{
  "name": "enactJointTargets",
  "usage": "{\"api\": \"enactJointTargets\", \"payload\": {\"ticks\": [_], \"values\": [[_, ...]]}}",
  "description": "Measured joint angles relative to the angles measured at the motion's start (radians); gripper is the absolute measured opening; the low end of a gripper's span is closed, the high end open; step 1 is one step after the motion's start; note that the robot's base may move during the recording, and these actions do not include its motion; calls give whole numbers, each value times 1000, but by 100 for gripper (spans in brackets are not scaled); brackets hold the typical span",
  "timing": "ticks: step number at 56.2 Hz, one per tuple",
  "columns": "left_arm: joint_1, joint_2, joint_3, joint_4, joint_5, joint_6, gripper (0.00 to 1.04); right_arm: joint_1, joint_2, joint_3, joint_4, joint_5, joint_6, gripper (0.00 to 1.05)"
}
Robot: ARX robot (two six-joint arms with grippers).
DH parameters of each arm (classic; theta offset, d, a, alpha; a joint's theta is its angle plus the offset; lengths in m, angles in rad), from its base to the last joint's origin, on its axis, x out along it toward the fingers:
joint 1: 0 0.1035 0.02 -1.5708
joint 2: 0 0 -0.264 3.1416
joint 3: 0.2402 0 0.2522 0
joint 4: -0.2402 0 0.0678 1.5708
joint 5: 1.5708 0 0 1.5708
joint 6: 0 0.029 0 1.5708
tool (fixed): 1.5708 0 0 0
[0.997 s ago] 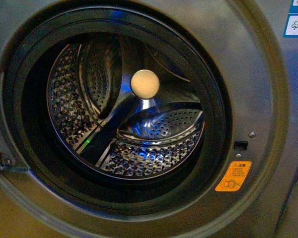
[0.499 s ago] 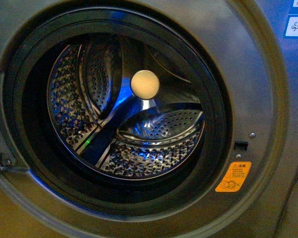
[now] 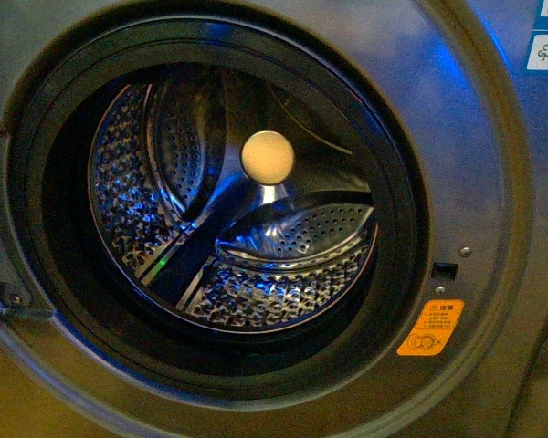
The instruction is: Collect clothes from washing machine
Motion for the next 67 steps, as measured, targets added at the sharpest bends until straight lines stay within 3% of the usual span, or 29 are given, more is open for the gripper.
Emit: {"api": "enactJointTargets", "payload": {"ticks": [2, 6, 12, 17, 22, 33, 35, 37, 40, 46, 51, 56, 67], "values": [[0, 0, 0, 0, 0, 0, 98, 97, -35, -77, 17, 61, -39, 97], [0, 0, 0, 0, 0, 0, 98, 190, -70, -154, -11, 98, -89, 96], [0, 0, 0, 0, 1, 0, 98, 237, -187, -88, -426, 251, -254, 79], [0, 0, 0, 0, 0, 0, 98, 275, -254, -99, -612, 307, -329, 65], [0, 0, 0, 0, 1, 0, 98, 345, -283, -140, -647, 357, -372, 47], [0, -2, 0, 0, 1, 0, 98, 355, -355, -192, -654, 365, -393, 14], [-7, 5, 15, -22, -35, -3, 98, 355, -365, -199, -657, 365, -395, 9], [-22, 37, 95, -140, -163, -13, 98, 355, -377, -209, -661, 365, -396, 2], [-27, 84, 204, -275, -313, -21, 98, 355, -391, -220, -667, 364, -399, 2], [-24, 149, 349, -370, -463, -19, 98, 356, -422, -238, -681, 365, -399, 2], [11, 140, 363, -357, -542, 9, 98, 356, -451, -251, -695, 366, -399, 2], [98, 54, 293, -331, -608, 24, 98, 356, -485, -264, -715, 365, -399, 2], [245, -128, 61, -318, -660, 0, 98, 356, -538, -291, -732, 366, -399, 2]]}}
